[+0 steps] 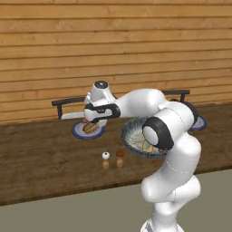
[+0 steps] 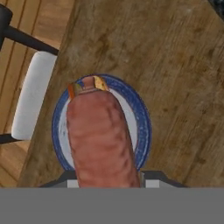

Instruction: Place one bun and one sausage from the bowl on each plate.

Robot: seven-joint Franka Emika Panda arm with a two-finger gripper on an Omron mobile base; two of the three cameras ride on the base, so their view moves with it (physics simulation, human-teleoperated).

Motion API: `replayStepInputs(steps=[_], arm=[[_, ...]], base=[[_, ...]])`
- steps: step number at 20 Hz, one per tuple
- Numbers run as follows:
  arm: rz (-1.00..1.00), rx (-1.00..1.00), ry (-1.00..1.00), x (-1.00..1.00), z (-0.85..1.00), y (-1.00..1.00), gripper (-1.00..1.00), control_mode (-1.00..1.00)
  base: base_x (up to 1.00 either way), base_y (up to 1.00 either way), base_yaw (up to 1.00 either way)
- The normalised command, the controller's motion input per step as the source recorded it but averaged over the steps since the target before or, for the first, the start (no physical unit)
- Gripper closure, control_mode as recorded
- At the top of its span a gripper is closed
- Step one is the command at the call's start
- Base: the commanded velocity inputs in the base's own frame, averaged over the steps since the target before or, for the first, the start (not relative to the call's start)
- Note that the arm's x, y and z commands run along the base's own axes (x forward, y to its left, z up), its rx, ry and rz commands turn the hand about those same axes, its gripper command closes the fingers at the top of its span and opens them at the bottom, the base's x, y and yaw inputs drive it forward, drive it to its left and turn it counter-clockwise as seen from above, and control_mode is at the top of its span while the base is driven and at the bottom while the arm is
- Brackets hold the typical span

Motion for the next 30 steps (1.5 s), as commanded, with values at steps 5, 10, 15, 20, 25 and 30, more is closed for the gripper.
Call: replayStepInputs(steps=[5,10,15,20,25,30], arm=[[0.01,-0.02,0.12,0.21,-0.01,0.25,1.00,-1.00],[0.00,-0.01,0.02,0.33,-0.32,0.09,1.00,-1.00],[0.00,-0.09,0.03,0.48,-0.37,0.28,1.00,-1.00],[0.01,-0.11,0.10,0.35,-0.33,0.08,1.00,-1.00],[0.07,-0.07,0.11,0.12,-0.28,0.00,1.00,-1.00],[0.07,-0.01,0.02,-0.14,-0.11,-0.30,1.00,-1.00]], base=[[0.00,0.00,0.00],[0.00,0.00,0.00],[0.00,0.00,0.00],[0.00,0.00,0.00],[0.00,0.00,0.00],[0.00,0.00,0.00]])
